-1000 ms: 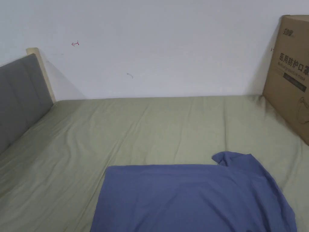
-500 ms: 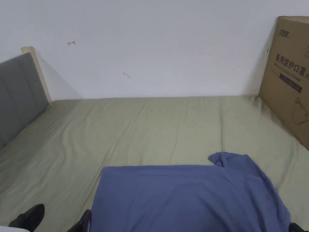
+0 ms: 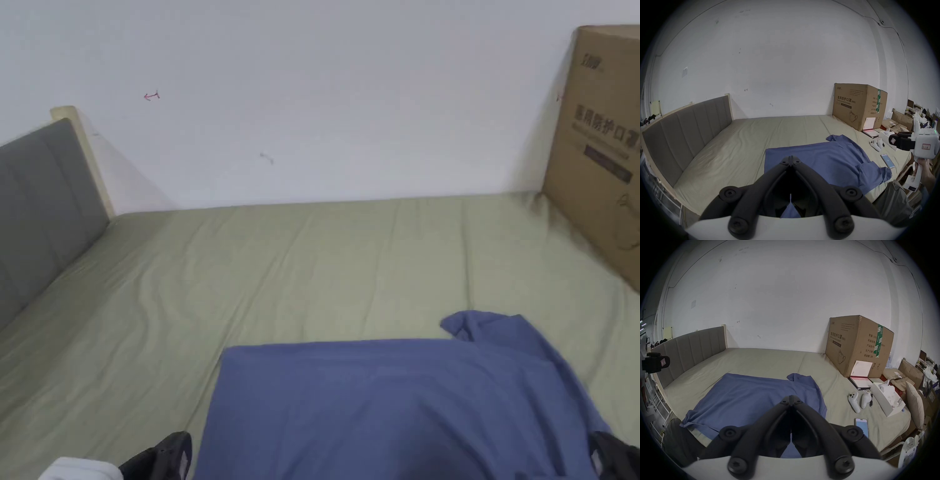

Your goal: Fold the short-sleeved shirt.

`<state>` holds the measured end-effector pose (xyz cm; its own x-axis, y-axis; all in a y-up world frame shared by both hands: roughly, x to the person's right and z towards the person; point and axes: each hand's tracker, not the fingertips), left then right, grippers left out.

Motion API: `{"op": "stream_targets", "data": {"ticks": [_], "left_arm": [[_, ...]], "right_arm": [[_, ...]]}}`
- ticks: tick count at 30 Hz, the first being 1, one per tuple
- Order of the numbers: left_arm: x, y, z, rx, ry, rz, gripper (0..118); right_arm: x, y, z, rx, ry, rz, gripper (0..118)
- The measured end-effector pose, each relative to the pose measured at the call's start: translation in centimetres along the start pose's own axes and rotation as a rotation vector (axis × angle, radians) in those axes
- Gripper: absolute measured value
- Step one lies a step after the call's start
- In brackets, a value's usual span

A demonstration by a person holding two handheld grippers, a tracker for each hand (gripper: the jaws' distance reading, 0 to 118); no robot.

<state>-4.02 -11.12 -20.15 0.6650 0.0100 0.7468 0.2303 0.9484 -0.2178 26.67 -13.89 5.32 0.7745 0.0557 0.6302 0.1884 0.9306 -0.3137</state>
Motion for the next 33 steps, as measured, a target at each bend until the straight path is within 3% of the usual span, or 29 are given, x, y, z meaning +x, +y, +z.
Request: {"op": "stream_targets", "data": {"ticks": [4,6,7,8,13,17,23,25,28,29,30,31,32,33], "left_arm": [[-2.4,-2.1,-1.4,-0.169,-0.006,0.061,2],[-4.0,-4.2,-2.4,-0.290,-0.031,0.104,47],[-4.6,-5.1,-2.7,-0.363,-0.038,0.120,63],[-5.1,-6.4,-3.4,-0.419,-0.041,0.132,72],[-5.5,-12.3,-6.8,-0.687,-0.037,0.077,76],[-5.2,-14.3,-9.3,-0.790,-0.025,0.045,75],[-4.9,-14.5,-11.1,-0.878,-0.027,0.020,59],[-4.6,-14.3,-10.9,-0.871,-0.033,-0.009,46],[-4.5,-14.1,-10.9,-0.869,-0.047,-0.015,5],[-4.2,-14.2,-11.1,-0.879,-0.045,-0.027,5],[-4.0,-14.4,-11.3,-0.880,-0.045,-0.048,5],[-4.0,-14.7,-11.5,-0.883,-0.044,-0.051,5],[-4.1,-15.0,-11.8,-0.892,-0.040,-0.049,5],[-4.0,-15.1,-12.2,-0.897,-0.040,-0.045,5]], "right_arm": [[0.0,-0.4,0.2,-0.011,0.021,-0.022,0],[0.5,-0.9,0.4,-0.022,0.041,-0.035,0],[0.0,-0.8,0.4,-0.026,0.037,-0.034,0],[-0.2,-0.9,0.4,-0.036,0.038,-0.032,0],[0.2,-2.1,0.1,-0.095,0.052,-0.065,0],[0.7,-2.5,0.0,-0.132,0.039,-0.069,0],[1.9,-3.2,0.5,-0.170,-0.003,-0.072,0],[2.5,-3.4,0.8,-0.188,-0.021,-0.069,0],[3.7,-3.9,0.9,-0.233,-0.061,-0.063,0],[4.3,-4.2,0.9,-0.247,-0.081,-0.064,0],[5.0,-4.6,0.7,-0.289,-0.104,-0.079,4],[6.1,-5.2,0.2,-0.339,-0.110,-0.093,21],[7.1,-6.0,-0.6,-0.420,-0.126,-0.112,66],[7.8,-6.8,-1.5,-0.499,-0.129,-0.125,93]]}}
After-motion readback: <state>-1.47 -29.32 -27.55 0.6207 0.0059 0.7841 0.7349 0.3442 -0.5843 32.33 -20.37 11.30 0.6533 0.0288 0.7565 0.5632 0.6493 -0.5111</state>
